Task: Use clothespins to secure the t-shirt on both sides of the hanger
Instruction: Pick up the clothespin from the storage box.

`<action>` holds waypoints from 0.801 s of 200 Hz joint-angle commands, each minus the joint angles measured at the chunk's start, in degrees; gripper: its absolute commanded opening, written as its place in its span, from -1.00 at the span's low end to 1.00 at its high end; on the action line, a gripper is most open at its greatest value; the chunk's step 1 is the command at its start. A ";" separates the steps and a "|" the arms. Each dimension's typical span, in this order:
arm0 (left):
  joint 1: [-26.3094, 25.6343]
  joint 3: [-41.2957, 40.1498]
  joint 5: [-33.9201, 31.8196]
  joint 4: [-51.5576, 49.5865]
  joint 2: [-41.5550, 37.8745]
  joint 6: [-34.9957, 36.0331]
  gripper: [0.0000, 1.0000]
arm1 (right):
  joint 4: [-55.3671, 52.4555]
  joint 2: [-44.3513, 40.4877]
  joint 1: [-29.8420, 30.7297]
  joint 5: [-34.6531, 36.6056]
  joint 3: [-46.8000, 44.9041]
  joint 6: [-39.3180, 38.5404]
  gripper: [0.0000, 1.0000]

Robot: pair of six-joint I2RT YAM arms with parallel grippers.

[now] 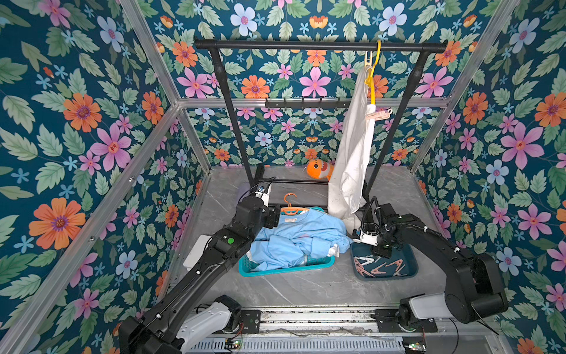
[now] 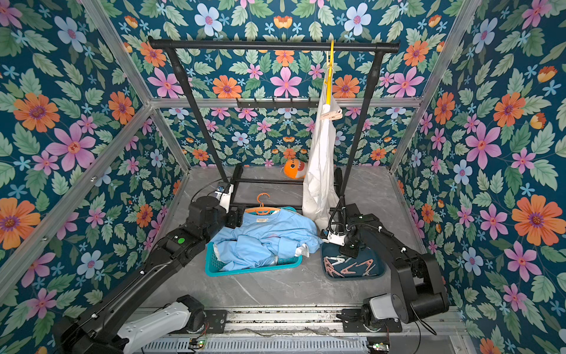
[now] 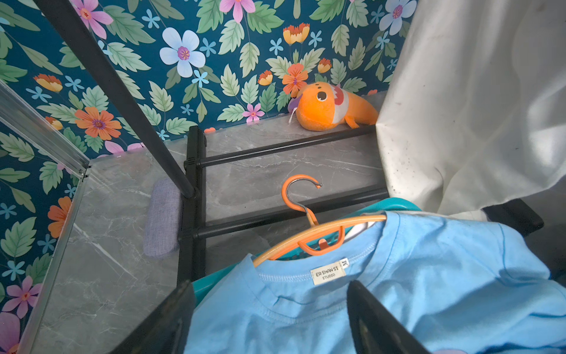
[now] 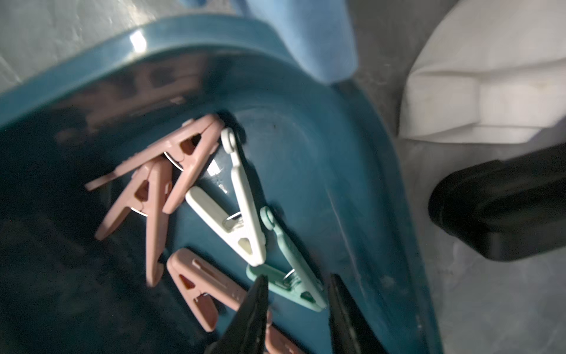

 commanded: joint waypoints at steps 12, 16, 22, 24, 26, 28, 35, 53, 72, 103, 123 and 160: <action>0.01 -0.72 -2.24 0.60 -0.10 1.93 0.61 | 0.02 0.99 -0.04 1.80 -0.69 -3.09 -0.31; 0.03 -0.88 -2.29 0.61 -0.10 2.03 0.61 | -0.10 1.14 -0.04 1.81 -0.66 -3.13 -0.31; 0.00 -1.07 -2.29 0.82 -0.17 2.13 0.61 | -0.04 1.32 -0.05 1.81 -0.65 -3.28 -0.31; -0.02 -1.15 -2.29 0.82 -0.18 2.11 0.61 | 0.01 1.38 -0.01 1.85 -0.68 -3.36 -0.32; -0.01 -1.22 -2.29 0.87 -0.19 2.13 0.61 | 0.07 1.42 -0.04 1.88 -0.69 -3.36 -0.32; -0.03 -1.26 -2.25 0.92 -0.19 2.09 0.60 | -0.01 1.49 -0.01 1.89 -0.58 -3.42 -0.32; -0.03 -1.51 -2.22 1.00 -0.19 2.15 0.61 | -0.28 1.81 -0.01 1.89 -0.52 -3.56 -0.33; -0.03 -1.84 -2.14 0.94 -0.19 2.40 0.61 | -0.29 2.56 0.04 2.70 -0.61 -4.03 -0.35; -0.03 -2.38 -2.78 0.96 -0.52 2.78 0.61 | 0.48 3.43 0.04 3.03 -0.92 -4.09 -0.36; -0.03 -3.64 -2.73 1.68 -1.37 3.13 0.61 | 1.65 5.00 0.10 3.85 -1.22 -4.12 -0.38; -0.03 -3.66 -2.77 1.70 -1.55 3.13 0.62 | 1.73 6.21 0.04 4.94 -0.84 -3.73 -0.45; -0.03 -4.43 -2.38 1.91 -1.51 2.60 0.62 | 4.07 6.63 0.12 6.16 -2.34 -3.65 -0.51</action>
